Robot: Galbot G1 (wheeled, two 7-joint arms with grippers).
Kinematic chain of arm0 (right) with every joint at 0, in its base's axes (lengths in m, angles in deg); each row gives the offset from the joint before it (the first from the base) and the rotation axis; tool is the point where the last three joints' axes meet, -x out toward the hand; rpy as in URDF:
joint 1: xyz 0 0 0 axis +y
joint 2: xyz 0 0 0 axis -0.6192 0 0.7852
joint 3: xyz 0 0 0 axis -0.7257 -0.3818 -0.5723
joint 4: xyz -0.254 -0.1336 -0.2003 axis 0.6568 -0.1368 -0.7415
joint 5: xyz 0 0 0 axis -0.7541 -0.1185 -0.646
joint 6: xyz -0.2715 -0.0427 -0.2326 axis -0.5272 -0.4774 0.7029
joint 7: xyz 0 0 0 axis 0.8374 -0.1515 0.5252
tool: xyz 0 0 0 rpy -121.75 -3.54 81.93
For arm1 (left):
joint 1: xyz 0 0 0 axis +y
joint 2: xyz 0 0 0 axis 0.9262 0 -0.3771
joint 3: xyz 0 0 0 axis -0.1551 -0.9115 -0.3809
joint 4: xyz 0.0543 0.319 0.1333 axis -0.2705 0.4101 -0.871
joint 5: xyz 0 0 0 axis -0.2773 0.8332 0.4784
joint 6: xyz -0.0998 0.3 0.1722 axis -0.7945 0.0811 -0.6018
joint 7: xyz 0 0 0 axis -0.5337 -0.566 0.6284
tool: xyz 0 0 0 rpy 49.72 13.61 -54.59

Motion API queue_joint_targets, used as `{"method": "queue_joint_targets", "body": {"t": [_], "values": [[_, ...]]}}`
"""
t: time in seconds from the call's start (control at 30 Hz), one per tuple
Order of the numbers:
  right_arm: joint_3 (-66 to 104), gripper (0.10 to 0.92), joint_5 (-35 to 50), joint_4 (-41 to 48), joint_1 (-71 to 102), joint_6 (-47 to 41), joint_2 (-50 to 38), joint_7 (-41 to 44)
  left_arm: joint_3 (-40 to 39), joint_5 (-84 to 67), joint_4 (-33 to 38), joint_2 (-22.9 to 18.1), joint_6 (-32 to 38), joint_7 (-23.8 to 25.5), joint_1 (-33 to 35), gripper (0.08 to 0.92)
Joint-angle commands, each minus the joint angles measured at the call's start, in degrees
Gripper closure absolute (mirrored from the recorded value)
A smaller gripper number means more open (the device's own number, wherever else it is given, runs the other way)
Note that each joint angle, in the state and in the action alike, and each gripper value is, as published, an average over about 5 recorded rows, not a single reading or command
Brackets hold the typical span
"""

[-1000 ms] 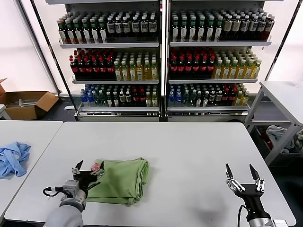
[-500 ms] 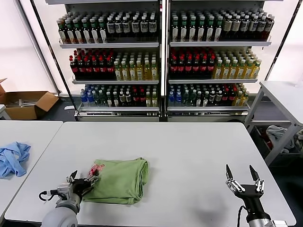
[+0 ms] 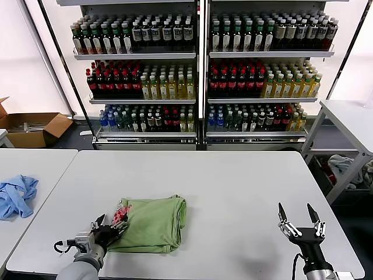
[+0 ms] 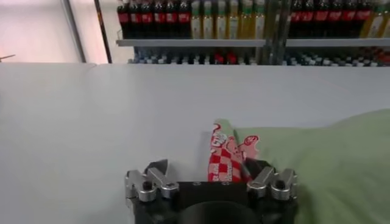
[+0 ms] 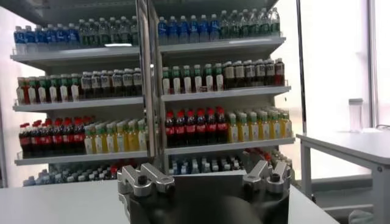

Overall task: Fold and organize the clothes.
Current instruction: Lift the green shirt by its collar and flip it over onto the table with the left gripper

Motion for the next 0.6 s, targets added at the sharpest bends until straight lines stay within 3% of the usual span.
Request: {"method": "queue_joint_targets", "body": {"t": [0.03,0.37,0.6], "values": [[0.11,0.203,0.06,0.13,0.00,0.05,-0.03,-0.06,-1.93,-0.69,-0.88,0.15,1.25,3.43,-0.33,0.268],[-0.17,0.203,0.15,0.36,-0.81,0.06,-0.05,-0.19,-2.66,1.58,0.25,1.91,2.79,6.29,-0.61,0.554],[-0.30,0.203,0.17,0.31,-1.41,-0.07,-0.10,-0.55,0.87,-1.40,4.76,4.33,2.66,5.56,-0.17,0.762]]}}
